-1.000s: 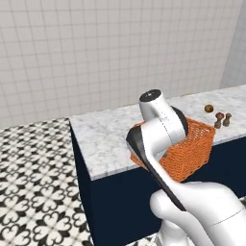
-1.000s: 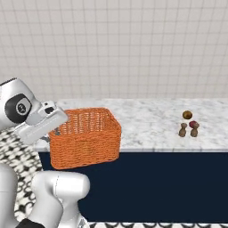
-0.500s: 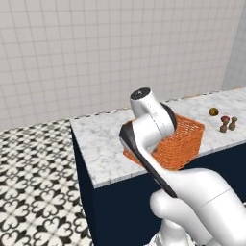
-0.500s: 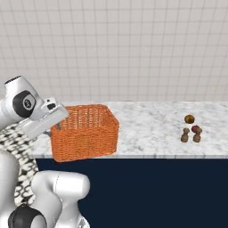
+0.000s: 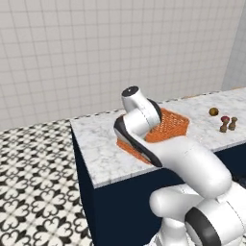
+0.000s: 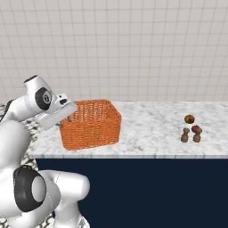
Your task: Open the cabinet, pick up the bread from the cabinet and place it in the basket. Then move the basket to the dining counter.
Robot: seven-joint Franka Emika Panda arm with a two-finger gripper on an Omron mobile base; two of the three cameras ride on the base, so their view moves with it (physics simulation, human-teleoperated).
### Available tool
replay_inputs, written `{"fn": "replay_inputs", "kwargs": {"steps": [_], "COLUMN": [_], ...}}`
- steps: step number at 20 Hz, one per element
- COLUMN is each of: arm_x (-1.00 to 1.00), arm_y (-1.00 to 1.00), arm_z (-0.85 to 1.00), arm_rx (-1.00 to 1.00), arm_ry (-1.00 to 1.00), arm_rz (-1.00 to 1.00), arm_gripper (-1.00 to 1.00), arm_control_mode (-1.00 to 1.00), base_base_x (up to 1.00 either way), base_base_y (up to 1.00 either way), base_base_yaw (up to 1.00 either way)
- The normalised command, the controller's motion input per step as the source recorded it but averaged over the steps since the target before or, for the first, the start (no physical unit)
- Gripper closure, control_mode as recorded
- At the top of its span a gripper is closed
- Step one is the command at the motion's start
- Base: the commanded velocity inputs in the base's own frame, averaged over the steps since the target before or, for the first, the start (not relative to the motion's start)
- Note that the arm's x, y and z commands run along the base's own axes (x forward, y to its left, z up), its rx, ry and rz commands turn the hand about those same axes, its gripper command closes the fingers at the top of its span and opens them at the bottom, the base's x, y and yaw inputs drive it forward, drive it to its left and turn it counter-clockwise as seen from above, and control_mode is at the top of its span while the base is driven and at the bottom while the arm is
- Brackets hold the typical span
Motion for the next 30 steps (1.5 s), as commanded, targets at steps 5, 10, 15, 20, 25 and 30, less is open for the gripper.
{"fn": "replay_inputs", "kwargs": {"steps": [5,10,15,20,25,30], "arm_x": [1.00,1.00,0.65,0.05,-0.02,-0.12], "arm_y": [0.00,0.07,0.12,0.21,0.16,0.00], "arm_z": [-0.20,-0.31,-0.54,-0.33,-0.09,0.38], "arm_rx": [0.00,0.00,0.00,0.00,0.00,0.01], "arm_ry": [0.00,0.00,0.00,0.00,0.00,-0.06], "arm_rz": [0.00,-0.01,-0.02,-0.06,-0.04,-0.04], "arm_gripper": [1.00,1.00,1.00,1.00,-1.00,-1.00], "arm_control_mode": [-1.00,-1.00,-1.00,-1.00,-1.00,-1.00], "base_base_x": [0.00,0.00,0.00,0.00,0.00,0.00], "base_base_y": [0.00,0.00,0.00,0.00,0.00,0.00], "base_base_yaw": [0.00,0.00,0.00,0.00,0.00,0.00]}}
